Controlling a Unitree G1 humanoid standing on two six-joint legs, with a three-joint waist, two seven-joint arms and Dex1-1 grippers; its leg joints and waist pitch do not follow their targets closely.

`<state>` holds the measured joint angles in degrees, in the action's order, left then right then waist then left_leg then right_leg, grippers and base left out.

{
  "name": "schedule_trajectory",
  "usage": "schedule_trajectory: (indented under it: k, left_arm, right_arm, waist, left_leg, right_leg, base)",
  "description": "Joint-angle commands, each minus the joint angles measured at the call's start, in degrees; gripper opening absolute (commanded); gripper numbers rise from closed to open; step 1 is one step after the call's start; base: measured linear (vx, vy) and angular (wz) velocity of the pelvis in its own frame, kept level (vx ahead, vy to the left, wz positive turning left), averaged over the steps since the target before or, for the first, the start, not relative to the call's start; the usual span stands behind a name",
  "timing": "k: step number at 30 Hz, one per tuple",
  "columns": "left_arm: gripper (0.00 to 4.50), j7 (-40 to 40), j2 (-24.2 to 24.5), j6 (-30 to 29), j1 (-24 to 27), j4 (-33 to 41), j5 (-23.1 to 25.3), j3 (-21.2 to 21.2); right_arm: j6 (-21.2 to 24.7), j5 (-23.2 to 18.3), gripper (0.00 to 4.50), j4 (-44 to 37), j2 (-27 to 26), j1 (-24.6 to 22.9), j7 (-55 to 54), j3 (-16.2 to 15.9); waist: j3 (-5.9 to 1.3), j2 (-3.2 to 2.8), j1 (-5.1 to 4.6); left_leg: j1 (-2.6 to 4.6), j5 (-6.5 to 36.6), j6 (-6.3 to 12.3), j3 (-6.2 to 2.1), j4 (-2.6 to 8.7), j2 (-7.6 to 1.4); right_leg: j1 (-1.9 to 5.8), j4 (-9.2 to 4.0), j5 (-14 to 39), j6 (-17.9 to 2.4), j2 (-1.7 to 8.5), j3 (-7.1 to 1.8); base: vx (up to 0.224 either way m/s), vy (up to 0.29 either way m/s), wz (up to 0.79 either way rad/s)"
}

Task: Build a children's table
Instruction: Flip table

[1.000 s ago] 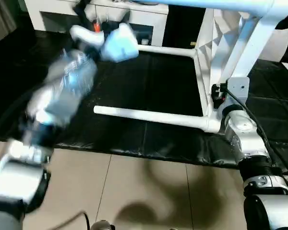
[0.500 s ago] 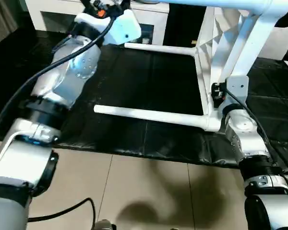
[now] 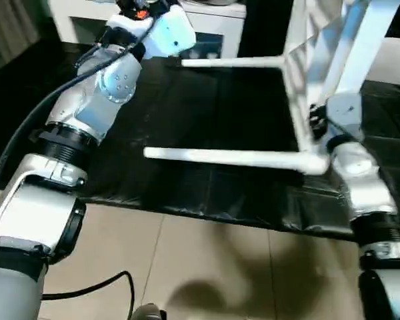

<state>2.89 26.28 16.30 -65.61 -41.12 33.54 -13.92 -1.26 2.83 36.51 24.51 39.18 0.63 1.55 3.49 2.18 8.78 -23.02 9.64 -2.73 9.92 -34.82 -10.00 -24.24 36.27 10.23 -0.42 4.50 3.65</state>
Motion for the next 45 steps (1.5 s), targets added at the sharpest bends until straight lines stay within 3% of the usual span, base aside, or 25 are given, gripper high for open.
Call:
schedule_trajectory:
  k: [1, 5, 6, 8, 11, 12, 13, 16, 19, 22, 24, 27, 29, 30, 31, 32, 34, 35, 36, 37, 40, 43, 45]
  left_arm:
    - [1.9, -3.92, -0.36, -0.21, -0.27, -0.64, -3.28, 1.06]
    - [1.79, -7.58, -1.04, -1.1, 0.54, 0.5, -6.82, 2.17]
    - [1.77, -11.83, -1.64, -2.81, 1.69, 2.18, -10.48, 3.33]
    - [1.75, -16.4, -2.22, -6.16, 3.33, 4.99, -14.87, 5.09]
    - [1.75, -17.91, -2.73, -8.56, 3.96, 6.57, -17.19, 6.41]
    - [1.73, -20.36, -3.87, -13.1, 4.74, 9.04, -21.74, 9.08]
    - [1.72, -20.82, -4.37, -14.52, 4.94, 9.58, -23.27, 10.11]
    - [1.72, -21.12, -5.5, -17.2, 5.5, 10.69, -26.03, 12.0]
    - [1.72, -21.69, -6.11, -20.18, 6.35, 13.08, -27.88, 13.4]
    - [1.72, -22.94, -6.61, -25.39, 8.42, 18.45, -29.66, 14.69]
    - [1.72, -23.68, -7.01, -27.84, 9.82, 21.4, -30.18, 14.68]
    - [1.72, -24.02, -7.42, -29.71, 10.5, 23.11, -30.42, 14.62]
    - [1.72, -24.01, -7.6, -31.36, 10.82, 24.3, -30.99, 14.52]
    - [1.72, -23.95, -7.67, -32.01, 10.99, 24.76, -31.1, 14.46]
    - [1.72, -23.95, -7.68, -32.07, 11.01, 24.8, -31.1, 14.46]
    - [1.72, -24.01, -7.86, -32.76, 11.32, 25.27, -30.93, 14.48]
    - [1.72, -24.15, -8.03, -33.76, 11.7, 26.13, -30.62, 14.62]
    - [1.72, -24.38, -7.99, -34.29, 12.17, 26.79, -30.23, 14.71]
    - [1.72, -24.38, -7.99, -34.29, 12.17, 26.79, -30.23, 14.71]
    - [1.72, -24.47, -7.84, -34.52, 12.51, 26.98, -30.0, 14.77]
    - [1.72, -24.44, -7.49, -34.88, 13.1, 27.11, -29.62, 14.79]
    - [1.71, -23.82, -6.88, -35.46, 14.92, 27.31, -28.81, 14.91]
    - [1.71, -23.18, -6.81, -35.74, 15.9, 27.31, -28.22, 15.07]
  right_arm:
    - [-2.15, 12.04, 2.06, -3.29, 5.32, 1.15, 2.5, -6.01]
    - [-1.99, 11.68, 2.06, -2.49, 7.18, 2.82, 4.94, -6.18]
    - [-1.36, 10.67, 2.06, -1.32, 9.54, 5.31, 10.1, -6.55]
    - [-0.37, 9.29, 2.07, -0.08, 12.78, 8.91, 18.21, -7.19]
    - [-0.53, 8.94, 2.07, 0.63, 14.3, 10.96, 21.27, -7.58]
    - [-2.02, 7.55, 2.07, 2.68, 17.38, 15.9, 30.32, -8.99]
    - [-2.82, 6.88, 2.07, 3.64, 18.14, 17.69, 33.22, -9.34]
    - [-3.59, 4.35, 2.07, 5.1, 18.54, 20.85, 38.52, -8.89]
    - [-4.05, 2.78, 2.77, 5.96, 18.57, 23.2, 41.49, -8.19]
    - [-5.19, 0.04, 2.89, 7.24, 18.32, 26.65, 45.06, -6.48]
    - [-6.85, 0.79, 3.19, 8.24, 18.63, 27.07, 46.64, -7.05]
    - [-8.78, 1.12, 3.33, 9.22, 18.54, 27.15, 46.88, -7.12]
    - [-12.98, 0.98, 3.56, 10.56, 17.91, 27.78, 45.42, -6.06]
    - [-15.37, 0.48, 3.72, 11.03, 17.24, 28.31, 43.72, -4.94]
    - [-15.58, 0.43, 3.74, 11.07, 17.18, 28.35, 43.56, -4.84]
    - [-18.96, -2.42, 3.78, 10.98, 15.27, 30.04, 40.44, -1.22]
    - [-20.9, -5.32, 4.04, 10.82, 13.86, 31.36, 39.97, 1.65]
    - [-23.78, -7.19, 4.04, 10.39, 13.07, 32.34, 39.34, 3.41]
    - [-23.78, -7.19, 4.15, 10.39, 13.07, 32.34, 39.34, 3.41]
    - [-25.08, -10.42, 4.23, 9.07, 12.12, 32.95, 40.61, 5.42]
    - [-24.83, -14.99, 4.47, 6.68, 10.74, 32.99, 43.55, 7.52]
    - [-19.23, -20.26, 4.5, -1.73, 7.13, 26.85, 46.38, 7.53]
    - [-16.98, -22.6, 4.5, -5.41, 5.15, 23.86, 45.39, 7.6]
  waist:
    - [-4.52, 1.11, 0.11]
    - [-4.5, 1.12, 0.55]
    - [-4.5, 1.2, 0.6]
    - [-4.44, 1.67, 0.74]
    - [-4.29, 1.39, 0.78]
    - [-4.2, 2.72, 0.43]
    - [-4.26, 2.43, 0.61]
    - [-3.85, 2.59, 0.49]
    - [-3.86, 2.5, 0.28]
    - [-3.71, 2.41, -0.36]
    - [-3.57, 2.44, -0.34]
    - [-3.54, 2.74, -0.41]
    - [-3.57, 3.01, -0.5]
    - [-3.55, 2.84, -0.56]
    - [-3.55, 2.95, -0.7]
    - [-3.54, 2.98, -0.77]
    - [-3.7, 2.98, -0.92]
    - [-3.74, 2.77, -0.71]
    - [-3.7, 2.68, -0.72]
    - [-3.73, 2.72, -0.67]
    - [-3.97, 2.57, -0.31]
    - [-4.1, 2.43, 0.03]
    - [-4.17, 2.45, -0.2]
  left_leg:
    - [1.49, 7.74, 0.99, -0.45, 3.27, -2.27]
    - [1.56, 8.24, 0.72, -0.45, 3.3, -2.35]
    - [1.56, 8.41, 0.58, -0.52, 3.34, -2.38]
    - [1.46, 8.39, 1.27, -0.32, 3.1, -2.22]
    - [1.31, 8.09, 2.65, -0.2, 3.04, -2.27]
    - [1.11, 8.15, 2.74, -0.12, 2.98, -2.27]
    - [1.29, 8.47, 2.63, -0.15, 2.92, -2.26]
    - [1.25, 10.86, 2.7, -0.18, 2.87, -2.37]
    - [1.43, 13.08, 1.57, -0.53, 3.14, -2.65]
    - [1.54, 16.79, 0.15, -1.02, 3.39, -3.09]
    - [1.86, 17.9, -0.45, -1.01, 3.52, -3.14]
    - [1.52, 18.8, -0.75, -1.02, 3.5, -2.91]
    - [1.28, 18.43, -0.59, -1.05, 3.4, -2.86]
    - [1.28, 18.53, -0.68, -1.08, 3.38, -2.86]
    - [1.29, 18.45, -0.61, -1.05, 3.36, -2.82]
    - [1.3, 18.5, -0.54, -1.02, 3.37, -2.76]
    - [1.3, 18.39, -0.48, -1.07, 3.34, -2.78]
    - [1.74, 18.13, -0.17, -0.89, 3.21, -2.95]
    - [1.59, 18.19, -0.03, -0.92, 3.25, -3.02]
    - [1.49, 17.82, 0.36, -0.86, 3.28, -2.96]
    - [1.3, 14.14, 1.79, -0.87, 3.23, -3.07]
    - [1.13, 9.85, 3.34, -0.79, 3.15, -2.99]
    - [1.2, 9.19, 3.36, -0.89, 3.27, -2.97]
  right_leg:
    - [3.29, -3.58, 7.17, -10.16, 3.8, -2.37]
    - [3.18, -3.62, 7.89, -10.01, 3.88, -2.4]
    - [3.36, -3.53, 8.15, -10.15, 4.06, -2.36]
    - [3.53, -3.44, 8.43, -11.35, 3.91, -2.2]
    - [3.25, -3.64, 9.48, -11.42, 4.01, -2.21]
    - [3.4, -3.62, 10.66, -11.44, 4.06, -2.06]
    - [3.45, -3.52, 11.45, -11.74, 4.14, -1.94]
    - [2.92, -4.14, 15.76, -10.38, 4.19, -1.97]
    - [2.68, -4.22, 17.38, -9.46, 4.21, -1.91]
    - [2.57, -4.04, 17.81, -9.89, 4.36, -1.87]
    - [2.19, -4.35, 17.87, -9.95, 4.27, -1.96]
    - [2.47, -4.28, 17.67, -9.78, 4.27, -1.93]
    - [2.55, -4.31, 18.38, -9.06, 4.49, -1.93]
    - [2.47, -4.32, 18.72, -9.04, 4.5, -1.94]
    - [2.42, -4.38, 18.86, -9.07, 4.43, -1.92]
    - [2.39, -4.44, 19.0, -9.05, 4.32, -1.9]
    - [2.39, -4.34, 18.96, -8.96, 4.28, -1.84]
    - [2.05, -4.28, 17.28, -9.78, 4.22, -1.99]
    - [2.09, -4.16, 16.62, -10.14, 4.27, -2.0]
    - [2.2, -4.06, 15.77, -10.31, 4.05, -1.95]
    - [2.61, -3.32, 9.23, -11.46, 3.88, -2.0]
    - [3.2, -2.85, 3.55, -12.25, 3.84, -2.07]
    - [3.29, -2.84, 3.39, -12.25, 3.9, -1.98]
  base:
    - [0.0, 0.0, 0.0]
    - [0.0, 0.0, 0.0]
    - [0.0, 0.0, 0.0]
    - [0.0, 0.0, 0.0]
    - [0.0, 0.0, 0.0]
    - [0.0, 0.0, 0.0]
    - [0.0, 0.0, 0.0]
    - [0.0, 0.0, 0.0]
    - [0.0, 0.0, 0.0]
    - [0.0, 0.0, 0.0]
    - [0.0, 0.0, 0.0]
    - [0.0, 0.0, 0.0]
    - [0.0, 0.0, 0.0]
    - [0.0, 0.0, 0.0]
    - [0.0, 0.0, 0.0]
    - [0.0, 0.0, 0.0]
    - [0.0, 0.0, 0.0]
    - [0.0, 0.0, 0.0]
    - [0.0, 0.0, 0.0]
    - [0.0, 0.0, 0.0]
    - [0.0, 0.0, 0.0]
    - [0.0, 0.0, 0.0]
    - [0.0, 0.0, 0.0]
